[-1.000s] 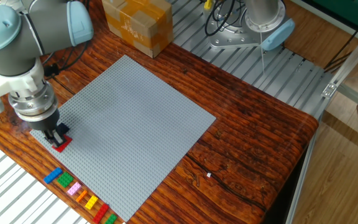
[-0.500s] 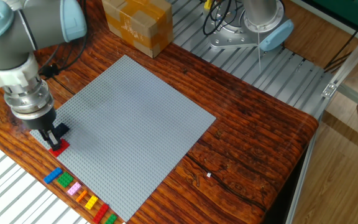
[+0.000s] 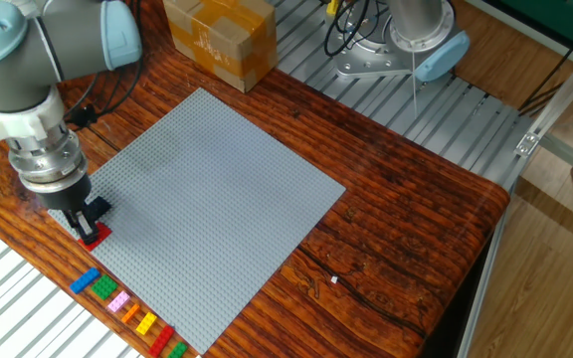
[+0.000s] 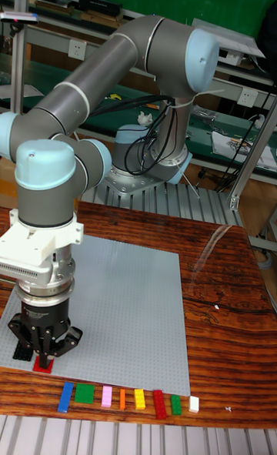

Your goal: Build with small Lego blocks

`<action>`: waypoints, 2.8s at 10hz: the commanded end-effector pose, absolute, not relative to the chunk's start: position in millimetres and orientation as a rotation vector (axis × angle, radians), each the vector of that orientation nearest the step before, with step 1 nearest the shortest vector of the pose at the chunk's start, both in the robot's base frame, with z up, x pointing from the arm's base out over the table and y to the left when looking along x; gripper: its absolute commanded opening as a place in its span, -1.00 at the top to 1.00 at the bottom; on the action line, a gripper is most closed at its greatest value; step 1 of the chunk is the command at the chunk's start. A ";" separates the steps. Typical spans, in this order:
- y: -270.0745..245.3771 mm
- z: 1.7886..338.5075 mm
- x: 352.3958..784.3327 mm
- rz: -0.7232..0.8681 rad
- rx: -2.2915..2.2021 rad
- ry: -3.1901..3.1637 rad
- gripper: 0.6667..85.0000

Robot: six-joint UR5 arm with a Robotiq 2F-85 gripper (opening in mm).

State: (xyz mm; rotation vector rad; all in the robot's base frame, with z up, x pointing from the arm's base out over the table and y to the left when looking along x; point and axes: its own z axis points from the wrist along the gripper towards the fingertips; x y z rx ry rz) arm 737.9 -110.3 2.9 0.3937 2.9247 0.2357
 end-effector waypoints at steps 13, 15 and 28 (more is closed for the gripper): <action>-119.7 9.5 731.1 0.083 0.424 2.978 0.99; -120.1 10.0 729.1 0.064 0.420 2.978 0.99; -127.1 -3.0 705.7 0.036 0.414 2.992 0.99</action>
